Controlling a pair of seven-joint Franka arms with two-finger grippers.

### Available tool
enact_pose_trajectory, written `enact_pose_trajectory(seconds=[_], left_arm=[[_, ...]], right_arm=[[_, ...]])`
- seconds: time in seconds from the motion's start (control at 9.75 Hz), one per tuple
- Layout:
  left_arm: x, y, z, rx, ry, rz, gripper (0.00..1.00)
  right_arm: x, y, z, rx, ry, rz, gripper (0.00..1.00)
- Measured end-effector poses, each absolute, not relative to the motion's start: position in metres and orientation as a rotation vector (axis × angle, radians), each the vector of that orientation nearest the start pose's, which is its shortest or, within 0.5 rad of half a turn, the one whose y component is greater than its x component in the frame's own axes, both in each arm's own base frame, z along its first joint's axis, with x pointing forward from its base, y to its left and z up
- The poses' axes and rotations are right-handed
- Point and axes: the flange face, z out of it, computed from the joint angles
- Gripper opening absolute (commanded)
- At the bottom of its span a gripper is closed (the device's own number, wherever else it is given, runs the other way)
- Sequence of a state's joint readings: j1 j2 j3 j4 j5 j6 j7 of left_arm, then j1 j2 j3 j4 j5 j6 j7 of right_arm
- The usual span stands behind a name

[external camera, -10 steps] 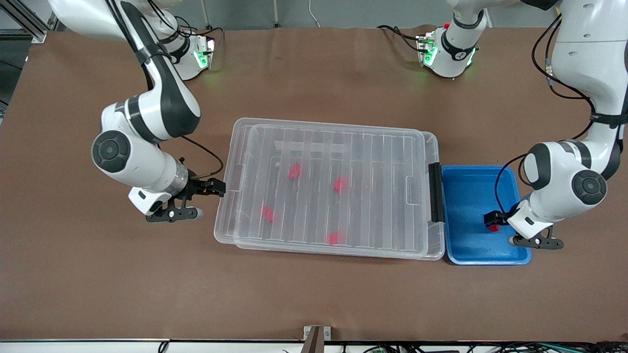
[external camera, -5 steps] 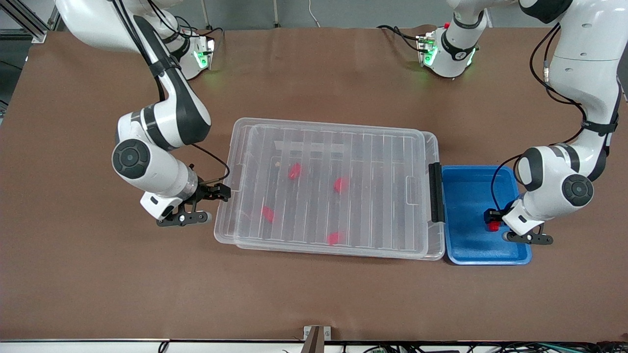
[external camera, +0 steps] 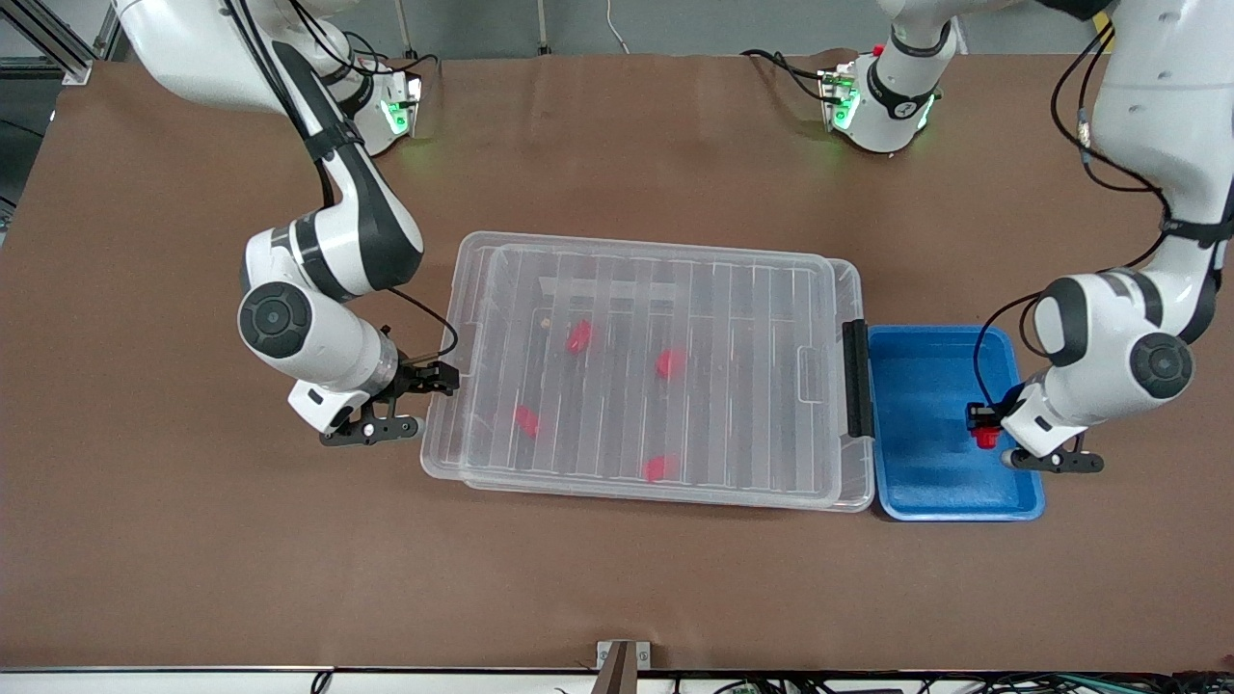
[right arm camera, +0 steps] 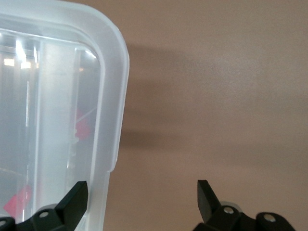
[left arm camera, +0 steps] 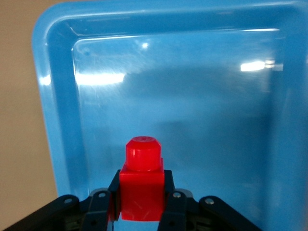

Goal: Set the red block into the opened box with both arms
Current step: 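Slide the lid away from the tray with the right gripper while the left gripper lifts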

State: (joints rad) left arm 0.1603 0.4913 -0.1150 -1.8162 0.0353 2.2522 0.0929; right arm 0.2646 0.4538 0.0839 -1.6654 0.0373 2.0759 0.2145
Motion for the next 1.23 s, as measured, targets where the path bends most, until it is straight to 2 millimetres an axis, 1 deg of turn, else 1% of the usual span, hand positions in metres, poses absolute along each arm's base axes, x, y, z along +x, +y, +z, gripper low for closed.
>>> enact_pose_trajectory(seconds=[0.1,0.21,0.31,0.41,0.51,0.62,0.72,0.82,1.03,1.13,1.23], left_arm=[[0.637,0.013,0.310,-3.180,0.061,0.103,0.00],[0.627,-0.016,0.354,-3.182,0.025,0.114,0.00],[0.615,-0.051,0.391,-3.182,-0.023,0.116,0.00],[0.601,-0.093,0.414,-3.181,-0.101,0.114,0.00],[0.588,-0.137,0.423,-3.178,-0.204,0.113,0.00],[0.576,-0.178,0.423,-3.178,-0.278,0.121,0.00],[0.567,-0.207,0.420,-3.182,-0.303,0.127,0.00],[0.561,-0.225,0.415,-3.189,-0.311,0.127,0.01],[0.554,-0.252,0.403,-3.201,-0.343,0.116,0.01],[0.551,-0.265,0.387,-3.220,-0.346,0.102,0.01],[0.546,-0.279,0.362,-3.236,-0.335,0.109,0.01]], right_arm=[[0.628,0.223,0.341,-3.093,-0.181,0.085,1.00],[0.629,0.221,0.342,-3.103,-0.199,0.077,1.00],[0.631,0.216,0.342,-3.109,-0.217,0.073,1.00],[0.634,0.207,0.343,-3.108,-0.238,0.078,1.00],[0.637,0.192,0.343,-3.112,-0.253,0.093,1.00],[0.640,0.173,0.343,-3.115,-0.265,0.115,1.00],[0.642,0.154,0.343,-3.118,-0.268,0.145,1.00],[0.644,0.139,0.344,-3.128,-0.273,0.168,1.00],[0.644,0.122,0.346,-3.150,-0.295,0.201,1.00],[0.644,0.116,0.346,-3.153,-0.313,0.213,1.00],[0.644,0.108,0.346,-3.152,-0.329,0.226,1.00]])
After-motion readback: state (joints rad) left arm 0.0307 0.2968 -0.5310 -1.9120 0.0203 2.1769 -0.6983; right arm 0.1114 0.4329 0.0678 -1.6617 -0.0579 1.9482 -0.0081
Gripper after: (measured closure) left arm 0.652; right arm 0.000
